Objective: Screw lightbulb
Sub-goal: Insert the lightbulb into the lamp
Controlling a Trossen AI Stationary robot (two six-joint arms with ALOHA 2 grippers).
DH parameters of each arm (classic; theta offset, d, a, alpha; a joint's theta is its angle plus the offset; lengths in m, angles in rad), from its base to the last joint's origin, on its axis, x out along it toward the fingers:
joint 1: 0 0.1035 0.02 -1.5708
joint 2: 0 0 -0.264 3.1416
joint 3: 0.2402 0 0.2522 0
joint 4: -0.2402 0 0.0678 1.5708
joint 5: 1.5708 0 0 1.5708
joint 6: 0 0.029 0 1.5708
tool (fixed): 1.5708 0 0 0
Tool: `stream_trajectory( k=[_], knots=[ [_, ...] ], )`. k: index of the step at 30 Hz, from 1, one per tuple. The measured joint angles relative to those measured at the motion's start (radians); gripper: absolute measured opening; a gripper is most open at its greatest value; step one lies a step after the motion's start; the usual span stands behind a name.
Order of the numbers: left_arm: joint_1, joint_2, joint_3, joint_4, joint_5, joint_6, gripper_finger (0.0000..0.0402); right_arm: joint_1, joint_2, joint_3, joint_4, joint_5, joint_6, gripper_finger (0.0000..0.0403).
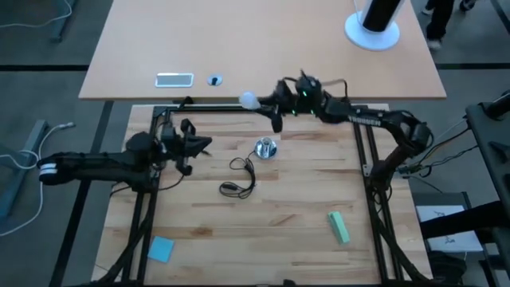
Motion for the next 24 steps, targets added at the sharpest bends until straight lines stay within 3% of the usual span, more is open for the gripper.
stream_trajectory(
  k=[4,8,19,24],
  knots=[
    [0.000,0.088,0.000,0.014,-0.082,0.011,0.0001,0.000,-0.013,-0.220,0.376,0.010,0.125,0.0130],
    [0.000,0.167,0.000,0.051,-0.162,0.036,0.0002,0.005,0.028,-0.357,0.668,0.009,0.219,0.0130],
    [0.001,0.354,0.000,0.278,-0.446,0.084,0.0001,0.059,0.230,-0.474,1.140,0.069,0.287,0.0130],
    [0.007,0.449,0.000,0.384,-0.453,0.088,0.0003,0.075,0.349,-0.474,1.219,0.100,0.325,0.0130]
  ],
)
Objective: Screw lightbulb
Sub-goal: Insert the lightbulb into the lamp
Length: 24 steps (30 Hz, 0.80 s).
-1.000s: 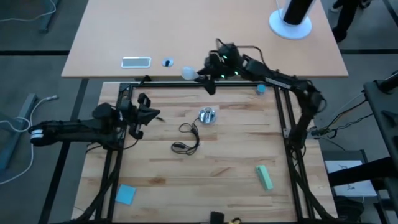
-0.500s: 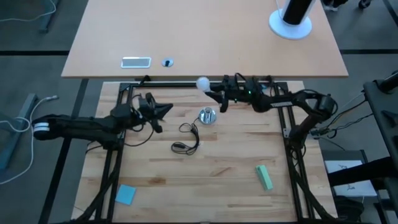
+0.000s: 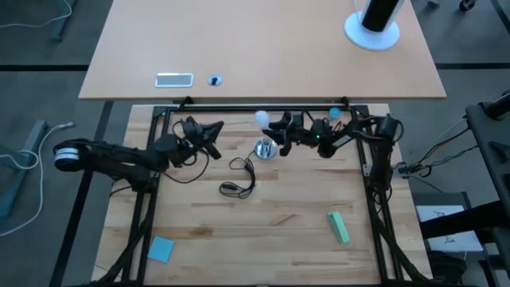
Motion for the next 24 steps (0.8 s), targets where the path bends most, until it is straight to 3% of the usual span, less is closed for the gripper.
stream_trajectory(
  k=[8,15,24],
  knots=[
    [0.010,0.139,0.062,0.078,0.023,0.012,0.0002,0.021,0.053,0.003,0.003,0.040,-0.072,0.0130],
    [0.020,0.288,0.216,0.047,0.149,0.075,0.0002,0.022,0.055,-0.049,0.005,0.043,-0.199,0.0130],
    [0.029,0.285,0.220,0.051,0.257,0.106,0.0006,0.015,-0.040,-0.140,0.005,0.041,-0.217,0.0127]
  ],
)
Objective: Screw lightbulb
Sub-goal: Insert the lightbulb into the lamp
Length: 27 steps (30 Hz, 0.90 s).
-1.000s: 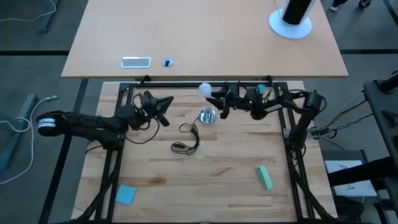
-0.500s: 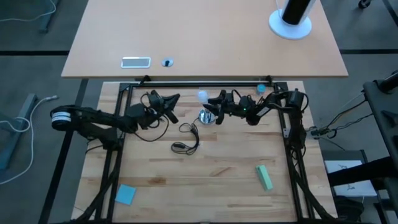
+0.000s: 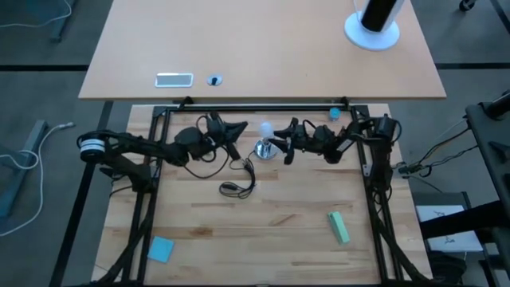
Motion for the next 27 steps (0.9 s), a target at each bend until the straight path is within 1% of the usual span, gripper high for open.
stream_trajectory(
  k=[3,6,10,12,17,21,24,27],
  knots=[
    [0.000,0.013,-0.004,-0.002,0.076,-0.039,0.0011,0.021,-0.065,0.007,0.001,-0.008,-0.038,0.0127],
    [0.000,0.037,-0.005,-0.010,0.119,-0.113,0.0024,0.046,-0.123,0.028,0.001,-0.025,-0.070,0.0126],
    [-0.006,0.059,-0.005,0.021,0.228,-0.127,0.0053,0.086,-0.173,0.050,-0.002,-0.026,-0.099,0.0126],
    [-0.007,0.061,-0.005,0.043,0.273,-0.128,0.0073,0.098,-0.178,0.059,-0.002,-0.026,-0.102,0.0126],
    [-0.012,0.060,0.017,0.050,0.282,-0.109,0.0129,0.123,-0.161,0.079,-0.008,-0.021,-0.105,0.0126],
    [-0.015,0.075,0.054,0.037,0.283,-0.106,0.0169,0.138,-0.145,0.092,-0.035,0.005,-0.113,0.0126],
    [-0.017,0.088,0.080,0.016,0.282,-0.089,0.0193,0.140,-0.135,0.101,-0.040,0.011,-0.115,0.0126],
    [-0.016,0.101,0.112,-0.041,0.282,-0.084,0.0209,0.143,-0.135,0.105,-0.059,0.012,-0.115,0.0126]
  ],
)
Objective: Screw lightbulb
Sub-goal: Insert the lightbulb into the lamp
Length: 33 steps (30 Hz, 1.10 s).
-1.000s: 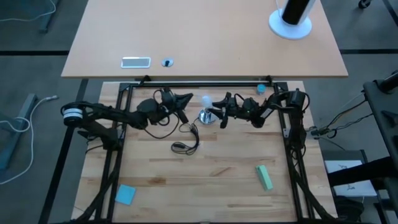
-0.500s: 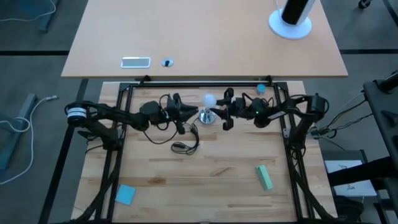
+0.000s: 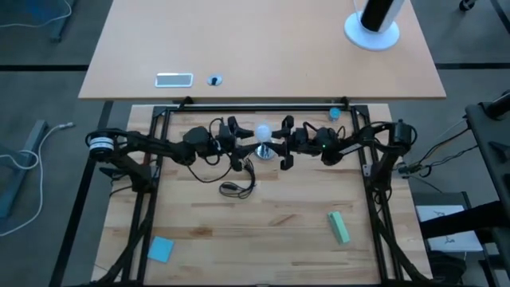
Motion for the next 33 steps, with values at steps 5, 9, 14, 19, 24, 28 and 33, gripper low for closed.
stream_trajectory(
  k=[5,9,14,19,24,28,33],
  knots=[
    [-0.001,0.032,0.066,-0.064,0.001,0.010,0.0225,0.009,0.000,0.000,-0.021,0.005,-0.003,0.0126],
    [-0.001,0.060,0.102,-0.071,0.015,0.022,0.0228,0.021,0.000,0.000,-0.032,0.021,-0.016,0.0126],
    [-0.001,0.074,0.114,-0.076,0.035,0.042,0.0209,0.026,0.000,0.000,-0.055,0.020,-0.019,0.0126],
    [-0.001,0.067,0.100,-0.108,-0.024,0.063,0.0172,0.023,-0.004,0.001,-0.133,0.021,0.014,0.0143],
    [0.007,0.065,0.108,-0.108,-0.076,0.153,0.0170,0.023,-0.005,-0.003,-0.246,0.048,0.029,0.0163],
    [0.015,0.065,0.105,-0.113,-0.086,0.172,0.0170,0.019,-0.058,-0.001,-0.384,0.138,0.029,0.0174],
    [0.018,0.061,0.094,-0.117,-0.085,0.248,0.0162,0.018,-0.146,-0.007,-0.556,0.261,-0.009,0.0188]
  ],
)
